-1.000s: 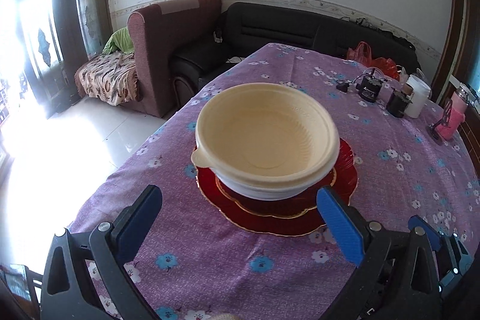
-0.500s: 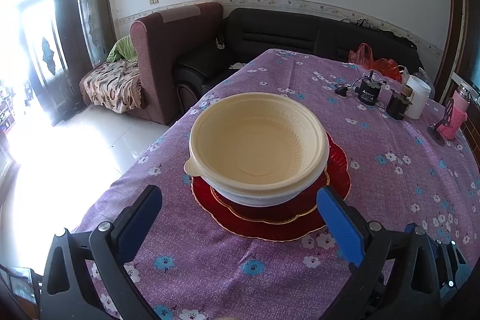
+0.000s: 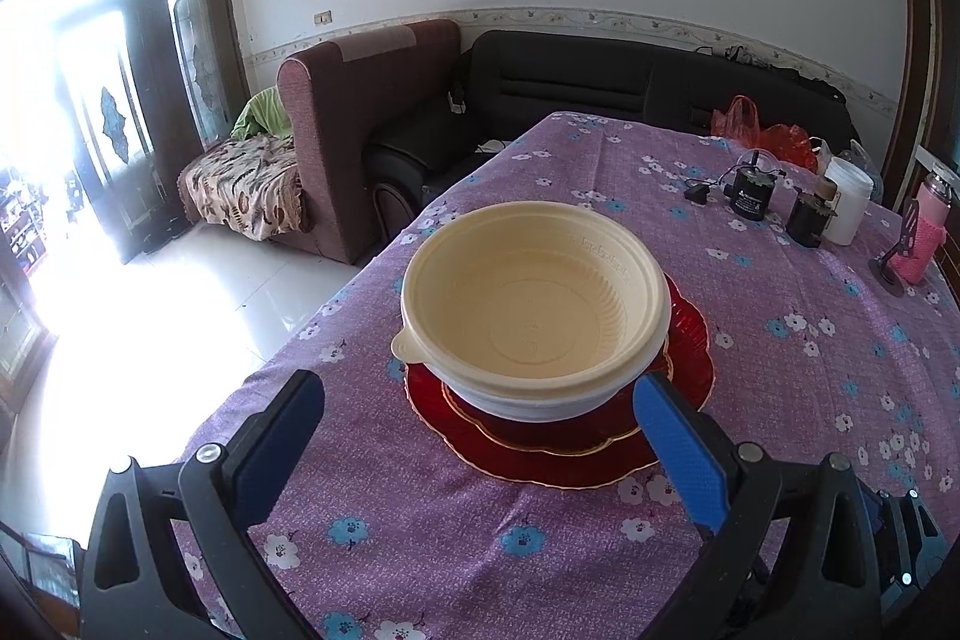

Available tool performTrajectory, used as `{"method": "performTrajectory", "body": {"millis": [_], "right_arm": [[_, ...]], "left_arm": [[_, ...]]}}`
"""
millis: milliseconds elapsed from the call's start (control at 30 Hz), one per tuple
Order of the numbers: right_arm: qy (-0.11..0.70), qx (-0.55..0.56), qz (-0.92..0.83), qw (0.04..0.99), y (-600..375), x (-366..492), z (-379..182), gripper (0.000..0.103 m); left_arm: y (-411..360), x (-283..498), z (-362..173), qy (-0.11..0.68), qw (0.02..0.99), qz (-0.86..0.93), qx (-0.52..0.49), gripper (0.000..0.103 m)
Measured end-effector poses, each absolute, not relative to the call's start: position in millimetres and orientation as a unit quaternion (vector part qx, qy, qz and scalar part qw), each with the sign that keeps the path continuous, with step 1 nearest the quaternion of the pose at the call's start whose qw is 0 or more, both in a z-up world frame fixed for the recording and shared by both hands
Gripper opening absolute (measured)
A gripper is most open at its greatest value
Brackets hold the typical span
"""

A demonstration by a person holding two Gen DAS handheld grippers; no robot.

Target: Organize plates and bowls

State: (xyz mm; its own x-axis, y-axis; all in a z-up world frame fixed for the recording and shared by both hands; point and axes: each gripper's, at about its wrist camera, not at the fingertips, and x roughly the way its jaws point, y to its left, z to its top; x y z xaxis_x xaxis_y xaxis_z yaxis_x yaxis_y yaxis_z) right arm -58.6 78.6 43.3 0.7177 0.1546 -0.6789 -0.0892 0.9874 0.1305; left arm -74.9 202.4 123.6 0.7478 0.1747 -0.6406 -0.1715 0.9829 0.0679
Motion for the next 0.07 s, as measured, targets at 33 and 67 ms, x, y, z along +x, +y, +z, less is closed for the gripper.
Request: {"method": "performTrajectory", "body": {"millis": [33,67], "right_arm": [[0.37,0.044,0.067,0.926,78.5,-59.0,43.3,0.087],[0.37,0.043,0.067,0.926,78.0,-59.2,43.5,0.087]], "left_arm": [[202.4,-75.1,123.9,0.342,0.935,0.094,0.003,0.103],[201.6,-75.6,124.3,0.341,0.935,0.093,0.003,0.103]]}}
